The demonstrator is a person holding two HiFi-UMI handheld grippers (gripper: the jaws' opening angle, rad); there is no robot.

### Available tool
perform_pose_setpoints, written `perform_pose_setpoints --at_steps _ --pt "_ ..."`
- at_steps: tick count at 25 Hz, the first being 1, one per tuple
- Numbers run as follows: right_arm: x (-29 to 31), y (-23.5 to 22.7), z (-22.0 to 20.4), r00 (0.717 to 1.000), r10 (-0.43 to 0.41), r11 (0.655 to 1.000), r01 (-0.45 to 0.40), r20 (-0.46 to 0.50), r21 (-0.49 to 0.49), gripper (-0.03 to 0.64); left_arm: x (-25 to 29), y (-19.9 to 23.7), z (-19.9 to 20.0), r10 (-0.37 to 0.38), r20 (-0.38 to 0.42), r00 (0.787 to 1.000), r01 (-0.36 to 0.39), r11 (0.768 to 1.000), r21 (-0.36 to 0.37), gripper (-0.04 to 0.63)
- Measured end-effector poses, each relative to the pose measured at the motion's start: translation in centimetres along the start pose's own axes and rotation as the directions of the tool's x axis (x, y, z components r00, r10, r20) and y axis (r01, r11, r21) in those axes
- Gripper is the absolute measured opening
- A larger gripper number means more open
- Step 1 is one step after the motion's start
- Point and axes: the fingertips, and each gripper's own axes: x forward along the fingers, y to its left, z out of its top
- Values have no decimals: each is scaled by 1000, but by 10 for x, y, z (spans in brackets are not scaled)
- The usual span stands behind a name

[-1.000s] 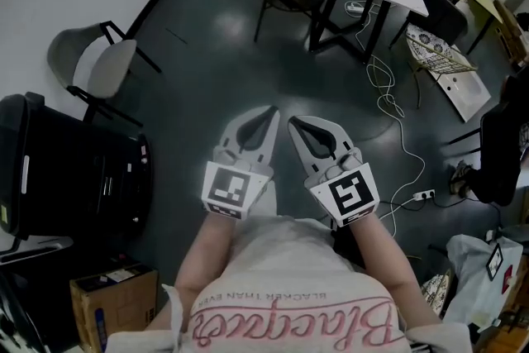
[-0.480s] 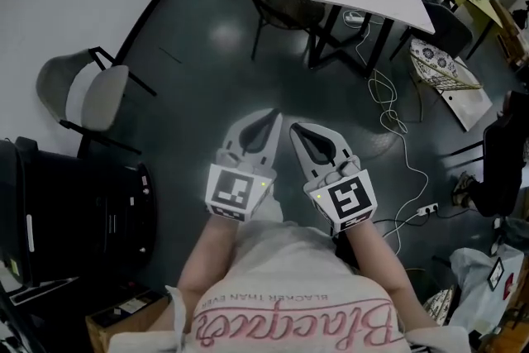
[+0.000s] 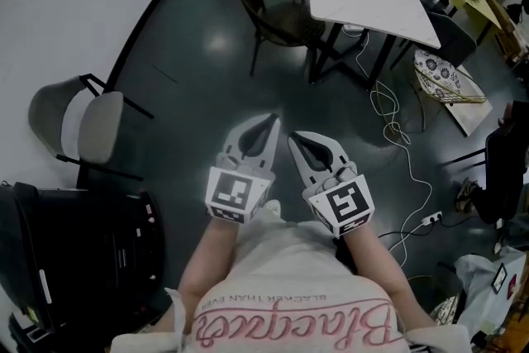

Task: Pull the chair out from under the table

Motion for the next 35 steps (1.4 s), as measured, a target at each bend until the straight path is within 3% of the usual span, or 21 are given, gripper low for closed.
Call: perform_pose_setpoints --at_steps 11,20,35 --pt "52 -31 -3 999 -26 1000 26 -28 8 3 41 47 -14 -31 -22 999 30 999 -39 6" --pt "103 -72 -13 999 -4 1000 5 -51 26 3 87 88 -25 -5 -39 999 3 999 -53 6" --pt "233 -194 7 996 81 996 -80 -36 34 3 222 198 -18 83 -66 994 -86 995 -42 6"
